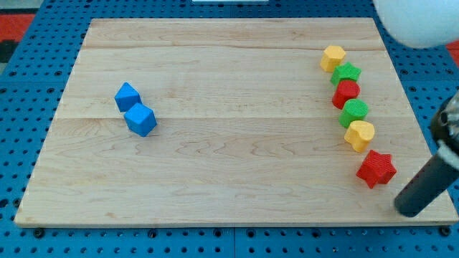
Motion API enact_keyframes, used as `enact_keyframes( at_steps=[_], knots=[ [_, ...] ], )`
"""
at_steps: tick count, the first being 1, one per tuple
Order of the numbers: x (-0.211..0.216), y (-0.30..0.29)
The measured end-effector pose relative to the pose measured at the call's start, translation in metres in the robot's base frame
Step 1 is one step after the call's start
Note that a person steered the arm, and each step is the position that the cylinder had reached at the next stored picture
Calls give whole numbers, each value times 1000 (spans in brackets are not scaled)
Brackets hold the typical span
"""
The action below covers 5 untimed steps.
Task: Push the blue blocks towards the top left side
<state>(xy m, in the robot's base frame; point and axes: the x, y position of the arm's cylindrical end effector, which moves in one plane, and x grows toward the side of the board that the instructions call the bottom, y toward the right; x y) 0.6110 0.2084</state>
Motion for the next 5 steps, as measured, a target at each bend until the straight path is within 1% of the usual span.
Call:
enact_keyframes(
  at_steps=[2,3,4,5],
  knots=[
    [0,-237],
    [-24,-320],
    [-84,-325],
    [-134,-329]
  ],
)
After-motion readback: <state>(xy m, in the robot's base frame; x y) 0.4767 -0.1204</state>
